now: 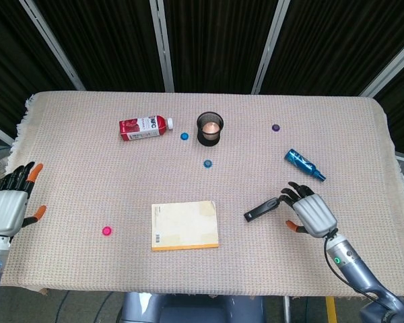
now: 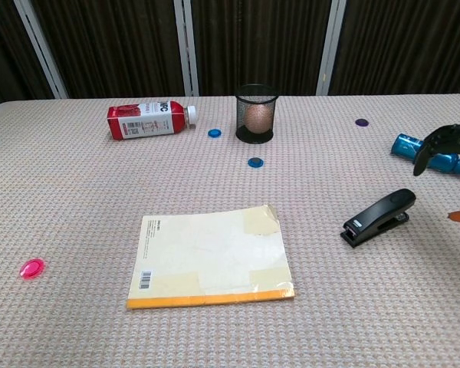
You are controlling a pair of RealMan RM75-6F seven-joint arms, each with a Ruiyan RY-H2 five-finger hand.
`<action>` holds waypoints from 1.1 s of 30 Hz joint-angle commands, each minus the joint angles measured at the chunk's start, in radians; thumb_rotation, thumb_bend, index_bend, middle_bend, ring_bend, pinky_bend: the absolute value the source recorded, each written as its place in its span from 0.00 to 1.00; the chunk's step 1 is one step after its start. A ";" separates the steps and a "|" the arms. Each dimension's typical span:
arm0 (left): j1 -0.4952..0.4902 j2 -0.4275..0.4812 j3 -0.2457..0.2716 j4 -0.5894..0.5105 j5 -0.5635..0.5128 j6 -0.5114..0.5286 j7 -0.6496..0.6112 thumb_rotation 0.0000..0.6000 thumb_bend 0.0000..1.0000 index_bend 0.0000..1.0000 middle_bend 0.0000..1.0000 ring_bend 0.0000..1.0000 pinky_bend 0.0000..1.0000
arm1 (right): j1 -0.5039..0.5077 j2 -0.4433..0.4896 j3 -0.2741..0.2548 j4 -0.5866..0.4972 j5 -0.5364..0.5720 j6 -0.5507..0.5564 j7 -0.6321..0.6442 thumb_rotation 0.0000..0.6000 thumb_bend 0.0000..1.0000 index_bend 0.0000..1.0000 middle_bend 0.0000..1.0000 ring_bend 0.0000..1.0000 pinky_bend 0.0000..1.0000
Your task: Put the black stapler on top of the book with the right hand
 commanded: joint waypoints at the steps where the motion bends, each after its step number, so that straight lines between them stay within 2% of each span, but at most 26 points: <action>1: 0.001 0.002 0.000 0.001 0.000 0.002 -0.003 1.00 0.29 0.00 0.00 0.03 0.14 | 0.020 -0.027 0.002 0.018 0.017 -0.029 0.003 1.00 0.21 0.32 0.23 0.12 0.25; 8: 0.002 0.006 -0.001 0.010 -0.011 -0.003 -0.022 1.00 0.29 0.00 0.00 0.03 0.14 | 0.080 -0.104 0.003 0.085 0.050 -0.120 -0.004 1.00 0.21 0.31 0.22 0.12 0.25; 18: -0.005 0.007 -0.003 0.018 -0.017 -0.018 -0.032 1.00 0.29 0.00 0.00 0.03 0.14 | 0.113 -0.154 -0.001 0.147 0.076 -0.163 0.004 1.00 0.22 0.32 0.22 0.12 0.25; 21: -0.006 0.007 -0.003 0.020 -0.019 -0.019 -0.032 1.00 0.29 0.00 0.00 0.03 0.14 | 0.121 -0.166 -0.004 0.169 0.081 -0.172 0.008 1.00 0.23 0.40 0.25 0.15 0.28; 27: -0.009 0.004 -0.001 0.020 -0.021 -0.023 -0.022 1.00 0.29 0.00 0.00 0.03 0.14 | 0.125 -0.181 -0.017 0.202 0.076 -0.164 0.034 1.00 0.24 0.58 0.42 0.34 0.49; 33: -0.013 0.000 0.004 0.017 -0.018 -0.027 -0.009 1.00 0.29 0.00 0.00 0.03 0.14 | 0.121 -0.197 -0.022 0.236 0.075 -0.138 0.029 1.00 0.25 0.69 0.52 0.46 0.60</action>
